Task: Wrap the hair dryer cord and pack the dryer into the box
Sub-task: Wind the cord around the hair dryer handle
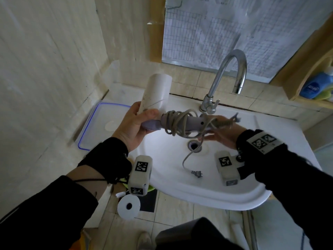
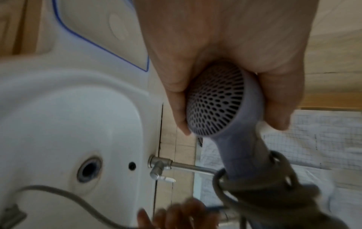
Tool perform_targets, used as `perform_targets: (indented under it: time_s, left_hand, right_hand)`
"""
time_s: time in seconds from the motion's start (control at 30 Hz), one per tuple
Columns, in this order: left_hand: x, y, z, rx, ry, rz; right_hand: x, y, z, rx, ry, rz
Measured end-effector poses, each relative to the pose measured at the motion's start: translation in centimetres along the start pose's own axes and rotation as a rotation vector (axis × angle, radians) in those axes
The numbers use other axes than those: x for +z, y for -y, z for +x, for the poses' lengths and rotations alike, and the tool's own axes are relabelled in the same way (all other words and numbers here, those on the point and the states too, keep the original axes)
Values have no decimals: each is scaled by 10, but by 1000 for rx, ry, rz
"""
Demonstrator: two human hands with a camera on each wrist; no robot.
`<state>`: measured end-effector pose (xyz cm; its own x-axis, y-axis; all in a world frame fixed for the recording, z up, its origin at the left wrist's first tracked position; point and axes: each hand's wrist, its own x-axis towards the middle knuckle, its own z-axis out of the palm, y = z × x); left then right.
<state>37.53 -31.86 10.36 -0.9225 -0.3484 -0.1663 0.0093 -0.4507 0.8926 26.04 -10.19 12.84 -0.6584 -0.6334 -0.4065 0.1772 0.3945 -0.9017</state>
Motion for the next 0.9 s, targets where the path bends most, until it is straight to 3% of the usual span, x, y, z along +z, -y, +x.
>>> perform_targets:
  time_s: [0.13, 0.33, 0.6, 0.9]
  left_hand:
    - [15, 6, 0, -32, -112, -108]
    - [24, 7, 6, 3, -292, -73]
    - [29, 4, 5, 169, -326, 186]
    - [21, 6, 6, 305, -340, 497]
  right_hand:
    - [26, -24, 8, 65, -91, 141]
    - [50, -42, 10, 100, -105, 33]
    - [59, -31, 12, 64, -62, -323]
    - [63, -16, 1, 54, 32, -540]
